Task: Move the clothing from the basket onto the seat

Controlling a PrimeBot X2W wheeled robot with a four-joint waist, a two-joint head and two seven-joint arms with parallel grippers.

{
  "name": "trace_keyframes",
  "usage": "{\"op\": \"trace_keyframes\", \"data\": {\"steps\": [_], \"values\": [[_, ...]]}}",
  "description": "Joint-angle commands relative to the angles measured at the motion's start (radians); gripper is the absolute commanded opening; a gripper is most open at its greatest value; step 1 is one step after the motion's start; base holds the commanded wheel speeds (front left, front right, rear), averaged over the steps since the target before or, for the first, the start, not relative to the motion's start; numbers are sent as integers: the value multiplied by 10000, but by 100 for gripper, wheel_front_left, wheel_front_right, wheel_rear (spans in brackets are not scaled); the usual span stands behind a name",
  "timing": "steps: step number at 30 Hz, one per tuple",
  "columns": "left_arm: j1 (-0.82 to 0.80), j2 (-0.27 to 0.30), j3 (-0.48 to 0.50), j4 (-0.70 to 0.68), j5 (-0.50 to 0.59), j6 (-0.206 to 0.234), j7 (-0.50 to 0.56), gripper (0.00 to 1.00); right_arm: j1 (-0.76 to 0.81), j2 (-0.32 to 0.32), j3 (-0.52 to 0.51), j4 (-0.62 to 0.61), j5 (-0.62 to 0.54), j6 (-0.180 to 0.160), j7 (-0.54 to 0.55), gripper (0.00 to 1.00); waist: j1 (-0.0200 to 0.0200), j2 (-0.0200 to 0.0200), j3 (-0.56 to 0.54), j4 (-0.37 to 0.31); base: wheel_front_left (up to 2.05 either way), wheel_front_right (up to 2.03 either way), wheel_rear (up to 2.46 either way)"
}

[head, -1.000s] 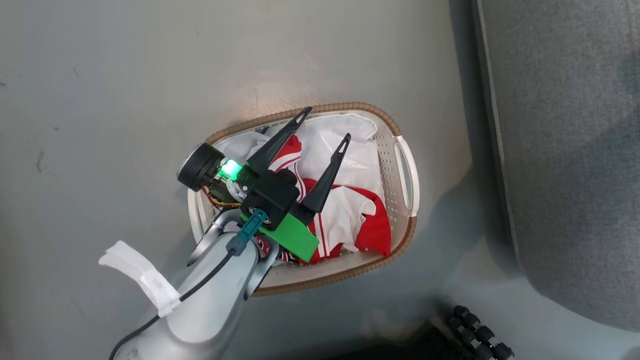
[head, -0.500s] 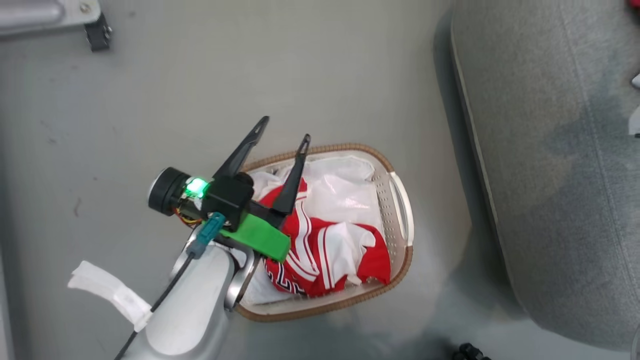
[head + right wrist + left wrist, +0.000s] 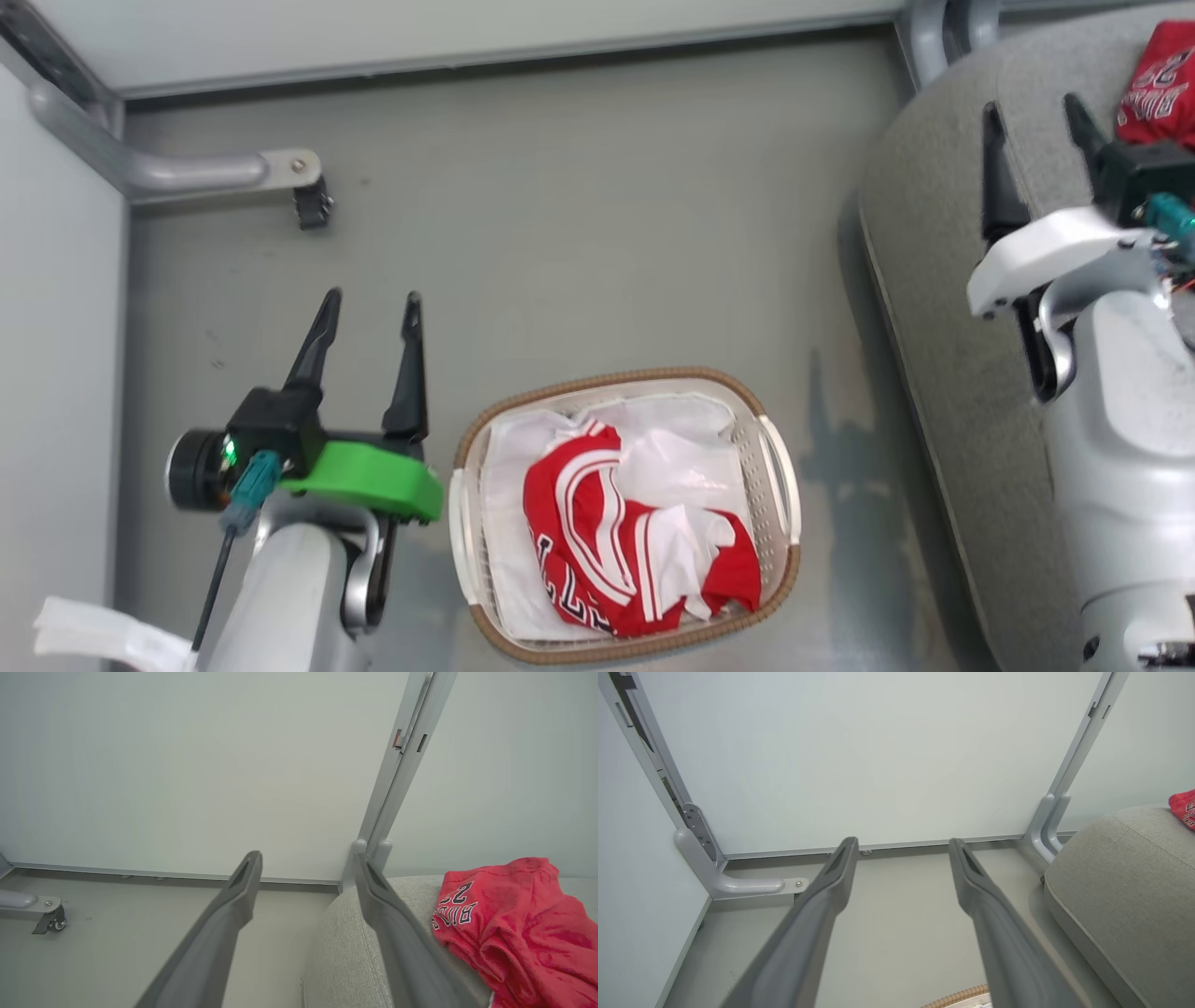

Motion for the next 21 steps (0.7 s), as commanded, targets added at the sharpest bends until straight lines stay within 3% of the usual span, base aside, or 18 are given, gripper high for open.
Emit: {"op": "trace_keyframes", "data": {"steps": [1,4,11,21], "values": [[349,-45,179,29,19,31,-6,100,429,12,99,-216,248,-10,-51,100,1,94,-831,579,0,0,0],[903,-107,843,-93,-146,-11,-6,100,1432,427,555,-1088,669,-10,-49,100,1,94,-1195,680,0,0,0],[1905,-173,1562,-350,-98,-109,-6,100,3305,584,1736,-2274,1847,-10,-49,100,1,94,-1611,755,0,0,0],[2850,-189,1342,-523,-439,-6,-6,100,5231,575,2488,-3428,2940,-10,-49,100,1,94,-2104,725,0,0,0]]}}
